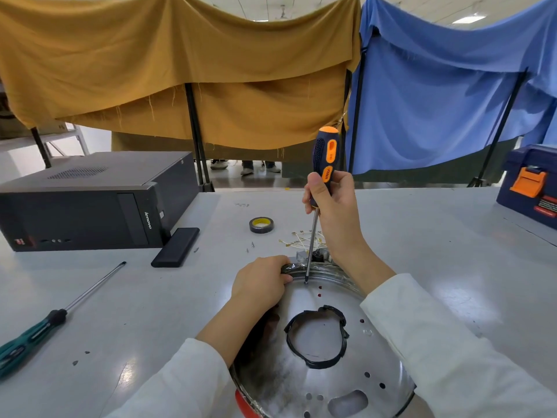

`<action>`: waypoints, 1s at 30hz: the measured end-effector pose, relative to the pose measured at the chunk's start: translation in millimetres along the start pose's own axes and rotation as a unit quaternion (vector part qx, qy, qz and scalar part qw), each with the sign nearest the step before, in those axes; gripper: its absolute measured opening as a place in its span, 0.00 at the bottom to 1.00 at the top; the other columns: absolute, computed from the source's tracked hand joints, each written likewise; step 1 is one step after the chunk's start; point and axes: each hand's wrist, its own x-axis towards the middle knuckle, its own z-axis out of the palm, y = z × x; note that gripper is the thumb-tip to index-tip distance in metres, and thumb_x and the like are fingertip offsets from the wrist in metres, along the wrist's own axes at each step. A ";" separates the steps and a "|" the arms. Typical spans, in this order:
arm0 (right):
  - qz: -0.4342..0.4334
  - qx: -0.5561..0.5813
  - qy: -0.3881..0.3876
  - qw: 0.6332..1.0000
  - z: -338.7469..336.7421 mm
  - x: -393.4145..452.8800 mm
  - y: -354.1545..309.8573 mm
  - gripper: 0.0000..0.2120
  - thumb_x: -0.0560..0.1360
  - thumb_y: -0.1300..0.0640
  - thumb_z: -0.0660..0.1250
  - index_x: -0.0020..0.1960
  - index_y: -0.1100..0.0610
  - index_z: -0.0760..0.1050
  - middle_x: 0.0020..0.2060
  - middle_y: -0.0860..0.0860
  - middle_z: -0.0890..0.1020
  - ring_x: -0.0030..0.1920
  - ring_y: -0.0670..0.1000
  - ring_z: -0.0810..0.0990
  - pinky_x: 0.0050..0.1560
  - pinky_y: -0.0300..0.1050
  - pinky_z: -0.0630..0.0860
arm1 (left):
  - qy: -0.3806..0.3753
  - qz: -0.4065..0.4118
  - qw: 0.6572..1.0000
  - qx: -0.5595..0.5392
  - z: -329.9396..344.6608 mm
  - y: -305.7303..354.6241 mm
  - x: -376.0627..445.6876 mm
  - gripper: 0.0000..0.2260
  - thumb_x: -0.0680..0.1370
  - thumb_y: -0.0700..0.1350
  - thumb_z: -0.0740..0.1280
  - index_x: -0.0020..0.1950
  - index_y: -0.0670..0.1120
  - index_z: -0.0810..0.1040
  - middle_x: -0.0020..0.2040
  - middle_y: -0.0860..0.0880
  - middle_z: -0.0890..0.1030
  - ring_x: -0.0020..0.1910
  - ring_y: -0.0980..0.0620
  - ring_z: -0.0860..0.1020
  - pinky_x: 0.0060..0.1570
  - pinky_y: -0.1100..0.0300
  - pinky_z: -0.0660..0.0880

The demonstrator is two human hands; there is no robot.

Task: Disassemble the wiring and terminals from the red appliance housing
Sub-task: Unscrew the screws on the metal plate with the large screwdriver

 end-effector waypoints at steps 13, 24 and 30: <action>0.010 0.005 -0.009 1.000 2.2 -1.6 -4.5 0.14 0.77 0.58 0.67 0.51 0.51 0.60 0.37 0.47 0.75 0.32 0.44 0.71 0.33 0.35 0.71 | 0.002 0.003 1.000 0.001 -0.6 0.1 -1.3 0.07 0.78 0.49 0.62 0.56 0.55 0.75 0.54 0.49 0.80 0.54 0.45 0.76 0.44 0.58 0.68; 0.030 0.046 -0.003 0.998 -0.6 1.4 -7.8 0.11 0.76 0.48 0.62 0.52 0.53 0.66 0.36 0.48 0.73 0.33 0.44 0.70 0.32 0.37 0.68 | 0.001 0.004 1.000 0.005 0.0 -0.2 -0.4 0.08 0.78 0.49 0.62 0.57 0.55 0.75 0.54 0.49 0.80 0.54 0.45 0.76 0.44 0.58 0.68; 0.010 0.011 -0.016 1.000 1.2 -0.7 -7.1 0.12 0.78 0.58 0.65 0.49 0.52 0.60 0.35 0.49 0.74 0.30 0.45 0.71 0.30 0.36 0.69 | 0.002 0.004 1.000 0.002 -0.3 0.0 -0.3 0.07 0.78 0.49 0.62 0.56 0.54 0.75 0.54 0.49 0.80 0.53 0.45 0.76 0.43 0.58 0.67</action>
